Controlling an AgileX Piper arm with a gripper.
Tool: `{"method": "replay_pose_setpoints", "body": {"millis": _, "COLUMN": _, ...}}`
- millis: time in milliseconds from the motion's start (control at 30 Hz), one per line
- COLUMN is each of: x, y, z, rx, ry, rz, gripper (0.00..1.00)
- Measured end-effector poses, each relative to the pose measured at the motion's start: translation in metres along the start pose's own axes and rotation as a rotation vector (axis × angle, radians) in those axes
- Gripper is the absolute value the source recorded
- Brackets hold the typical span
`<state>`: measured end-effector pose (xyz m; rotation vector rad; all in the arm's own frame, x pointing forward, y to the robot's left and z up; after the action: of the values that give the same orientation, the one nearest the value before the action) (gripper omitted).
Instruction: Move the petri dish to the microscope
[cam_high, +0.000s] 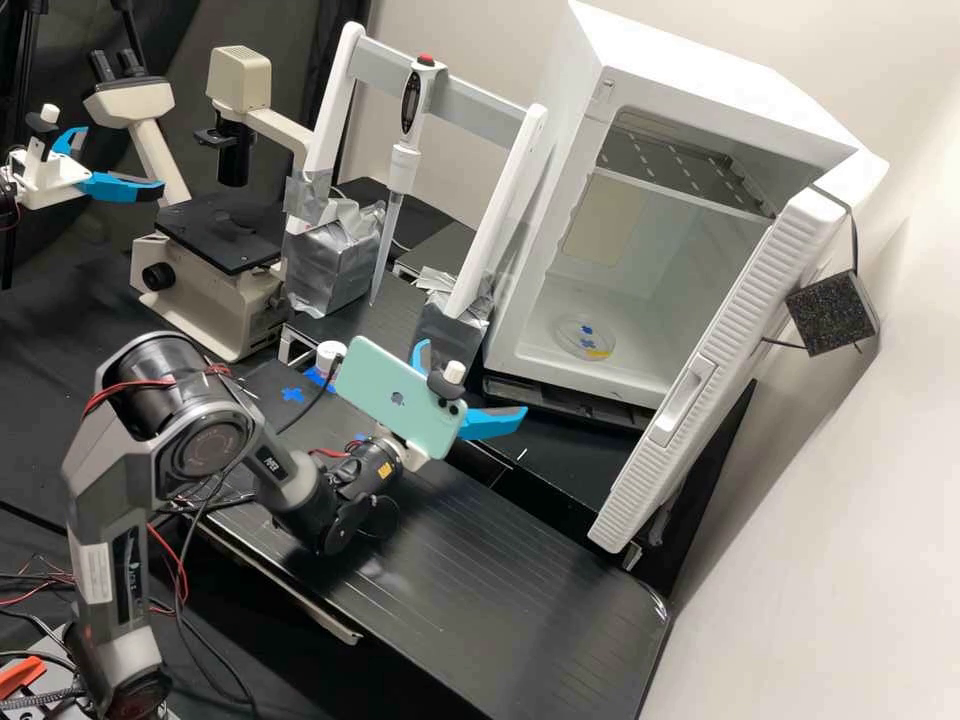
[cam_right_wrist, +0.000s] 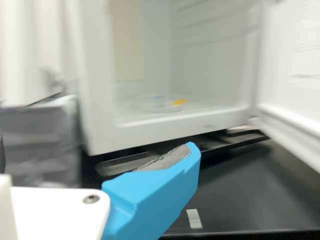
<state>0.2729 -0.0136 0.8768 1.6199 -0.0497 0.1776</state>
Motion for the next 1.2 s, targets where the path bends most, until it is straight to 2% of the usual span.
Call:
{"method": "replay_pose_setpoints", "body": {"millis": 233, "x": 0.021, "y": 0.035, "z": 0.036, "rx": -0.029, "ry": -0.052, "rz": 0.108, "gripper": 1.00}}
{"method": "replay_pose_setpoints", "body": {"millis": 400, "x": 0.049, "y": 0.049, "z": 0.057, "rx": 0.004, "ry": -0.060, "rz": 0.138, "gripper": 1.00}}
{"method": "replay_pose_setpoints", "body": {"millis": 633, "x": 0.104, "y": 0.067, "z": 0.073, "rx": 0.029, "ry": -0.023, "rz": 0.106, "gripper": 1.00}}
{"method": "replay_pose_setpoints", "body": {"millis": 767, "x": 0.129, "y": 0.071, "z": 0.075, "rx": 0.052, "ry": 0.044, "rz": 0.044, "gripper": 1.00}}
{"method": "replay_pose_setpoints", "body": {"millis": 800, "x": 0.135, "y": 0.072, "z": 0.075, "rx": 0.049, "ry": 0.066, "rz": 0.026, "gripper": 1.00}}
{"method": "replay_pose_setpoints", "body": {"millis": 867, "x": 0.146, "y": 0.071, "z": 0.074, "rx": 0.021, "ry": 0.097, "rz": -0.014, "gripper": 1.00}}
{"method": "replay_pose_setpoints", "body": {"millis": 933, "x": 0.155, "y": 0.074, "z": 0.070, "rx": -0.006, "ry": 0.125, "rz": -0.022, "gripper": 1.00}}
{"method": "replay_pose_setpoints", "body": {"millis": 1133, "x": 0.170, "y": 0.074, "z": 0.064, "rx": -0.047, "ry": 0.131, "rz": -0.044, "gripper": 1.00}}
{"method": "replay_pose_setpoints", "body": {"millis": 1200, "x": 0.175, "y": 0.075, "z": 0.060, "rx": -0.073, "ry": 0.135, "rz": -0.058, "gripper": 1.00}}
